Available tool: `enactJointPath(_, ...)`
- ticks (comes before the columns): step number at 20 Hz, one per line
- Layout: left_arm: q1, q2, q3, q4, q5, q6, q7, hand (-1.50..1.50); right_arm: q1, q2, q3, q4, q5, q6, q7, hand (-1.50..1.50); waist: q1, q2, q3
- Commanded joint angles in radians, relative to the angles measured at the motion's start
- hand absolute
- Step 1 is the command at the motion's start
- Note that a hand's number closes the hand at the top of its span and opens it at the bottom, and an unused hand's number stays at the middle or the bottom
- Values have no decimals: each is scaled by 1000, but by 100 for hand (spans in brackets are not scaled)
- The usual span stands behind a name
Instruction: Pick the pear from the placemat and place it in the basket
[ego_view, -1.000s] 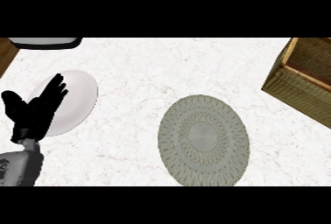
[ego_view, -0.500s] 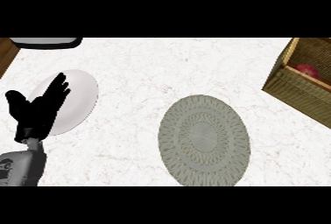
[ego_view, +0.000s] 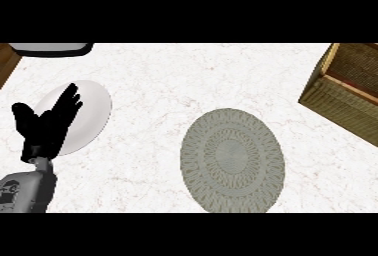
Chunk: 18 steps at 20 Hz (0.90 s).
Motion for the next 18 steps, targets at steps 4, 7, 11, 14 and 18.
enactJointPath(4, 9, 20, 17, 3, 16, -26, 14, 0, 45, -34, -180, -83, -133, -100, 30, -150, -8, -2, 0)
enactJointPath(7, 45, 14, 20, -25, 13, -22, -5, 0, 175, -77, -250, -243, -253, 24, 45, -150, -19, -6, 0)
enactJointPath(11, 40, 44, 59, -23, 41, -35, 20, 0, 338, -134, -400, -327, -450, 218, 37, -150, -40, -10, 0)
enactJointPath(14, 89, 9, 41, -11, 6, -10, -52, 0, 491, -143, -498, -344, -569, 354, -45, -150, -47, -10, 1)
enactJointPath(18, 59, 9, 36, -43, 20, -14, 9, 0, 596, -186, -628, -347, -702, 493, -66, -150, -25, -6, 0)
